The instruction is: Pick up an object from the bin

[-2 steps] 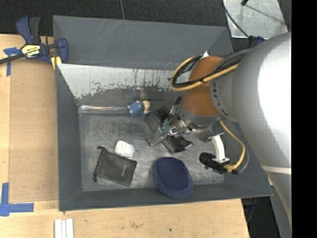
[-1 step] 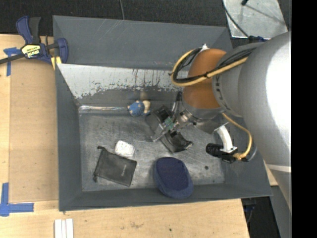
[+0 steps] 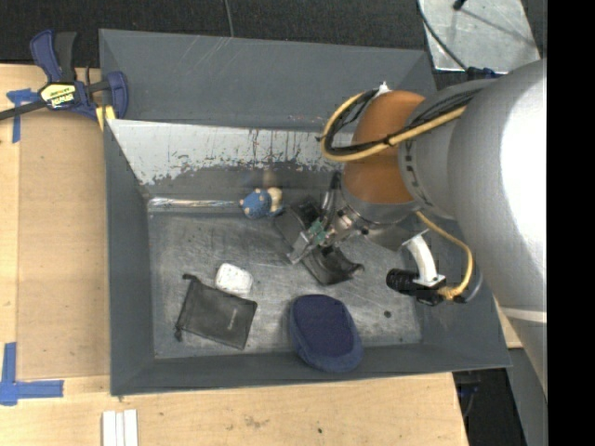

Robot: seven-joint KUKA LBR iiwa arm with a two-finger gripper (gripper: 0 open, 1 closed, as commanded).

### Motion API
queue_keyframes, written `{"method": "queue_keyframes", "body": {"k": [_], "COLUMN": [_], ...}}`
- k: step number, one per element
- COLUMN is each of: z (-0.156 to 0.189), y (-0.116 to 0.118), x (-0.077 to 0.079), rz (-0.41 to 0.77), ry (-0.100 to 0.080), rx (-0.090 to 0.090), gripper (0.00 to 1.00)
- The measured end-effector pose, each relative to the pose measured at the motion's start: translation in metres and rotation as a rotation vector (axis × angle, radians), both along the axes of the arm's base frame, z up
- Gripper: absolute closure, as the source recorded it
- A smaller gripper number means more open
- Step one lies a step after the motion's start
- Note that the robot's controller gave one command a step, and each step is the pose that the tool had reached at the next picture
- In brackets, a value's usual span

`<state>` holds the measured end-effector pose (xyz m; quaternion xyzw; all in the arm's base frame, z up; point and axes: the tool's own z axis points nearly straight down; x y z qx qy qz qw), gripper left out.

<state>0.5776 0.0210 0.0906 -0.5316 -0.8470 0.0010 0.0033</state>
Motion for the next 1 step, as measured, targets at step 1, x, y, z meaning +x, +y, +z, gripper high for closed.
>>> {"method": "queue_keyframes", "body": {"k": [1], "z": [0.1185], "y": [-0.0045], "x": [0.0055], "rz": [-0.021], "ry": [-0.008], "rx": [-0.003], "gripper": [1.0]}}
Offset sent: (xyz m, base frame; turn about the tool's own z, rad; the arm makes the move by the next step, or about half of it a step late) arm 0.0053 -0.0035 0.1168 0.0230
